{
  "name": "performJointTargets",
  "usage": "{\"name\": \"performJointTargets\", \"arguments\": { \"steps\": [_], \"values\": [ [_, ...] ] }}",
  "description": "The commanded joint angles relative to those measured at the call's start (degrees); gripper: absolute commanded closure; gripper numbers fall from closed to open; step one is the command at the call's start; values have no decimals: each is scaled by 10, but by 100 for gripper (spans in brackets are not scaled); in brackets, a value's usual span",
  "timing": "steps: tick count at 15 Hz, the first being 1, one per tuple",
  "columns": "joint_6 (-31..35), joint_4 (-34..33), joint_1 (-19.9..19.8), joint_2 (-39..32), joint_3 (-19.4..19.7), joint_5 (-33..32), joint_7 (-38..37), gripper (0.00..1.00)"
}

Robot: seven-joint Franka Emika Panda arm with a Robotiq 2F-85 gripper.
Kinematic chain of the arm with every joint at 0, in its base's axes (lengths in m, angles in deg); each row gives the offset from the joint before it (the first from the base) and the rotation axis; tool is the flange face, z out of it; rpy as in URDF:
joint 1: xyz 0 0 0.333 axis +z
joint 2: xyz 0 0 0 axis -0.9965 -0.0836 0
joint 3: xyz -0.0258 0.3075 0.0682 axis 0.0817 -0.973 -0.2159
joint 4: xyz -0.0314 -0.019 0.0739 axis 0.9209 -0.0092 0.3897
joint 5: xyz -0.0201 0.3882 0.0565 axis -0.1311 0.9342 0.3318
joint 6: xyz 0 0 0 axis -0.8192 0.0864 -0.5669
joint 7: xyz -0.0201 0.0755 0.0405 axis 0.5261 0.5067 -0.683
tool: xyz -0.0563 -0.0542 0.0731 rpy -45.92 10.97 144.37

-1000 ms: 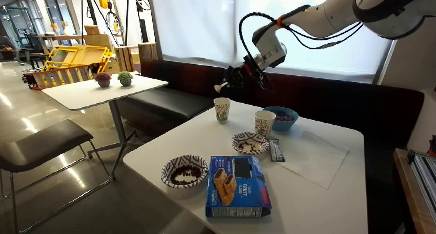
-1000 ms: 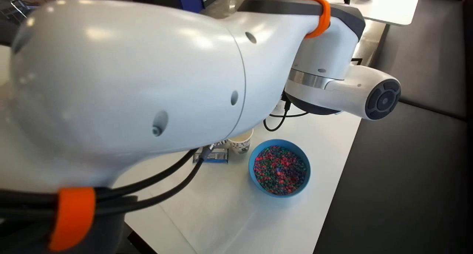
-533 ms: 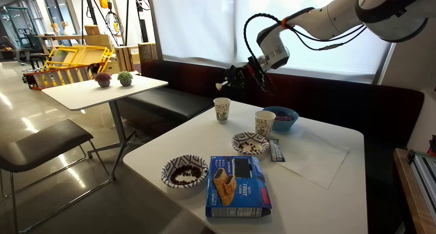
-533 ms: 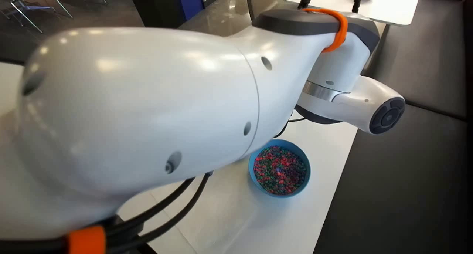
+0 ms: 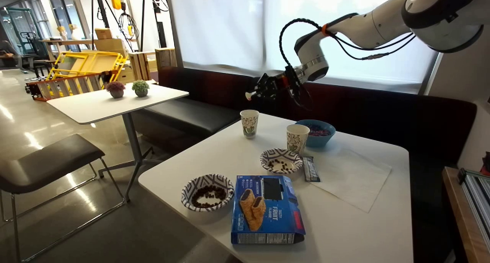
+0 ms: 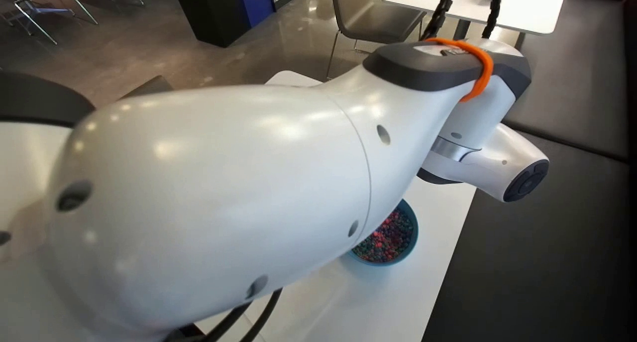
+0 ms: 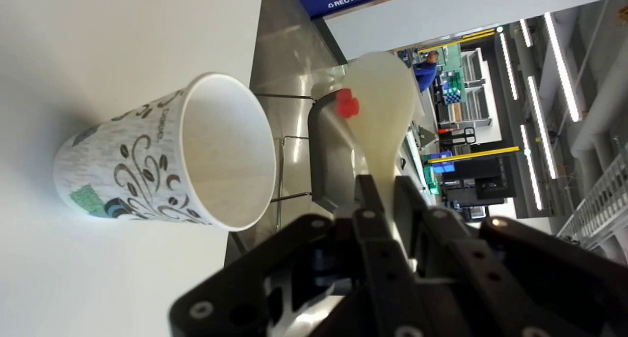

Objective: Use the plastic spoon to put some of the contents of the blue bowl into the paper cup in the front

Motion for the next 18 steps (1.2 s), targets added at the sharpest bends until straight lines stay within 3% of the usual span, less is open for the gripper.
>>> {"name": "performJointTargets", "arguments": {
  "steps": [1,5,7,11,18],
  "values": [
    [8,-26,-10,-32,-28,35,54,97],
    [10,-32,-5,-38,-23,39,82,97],
    [14,-20,0,-23,-9,27,63,97],
    [20,0,9,15,11,10,7,97],
    [57,26,53,85,96,-78,-154,97]
  ]
}}
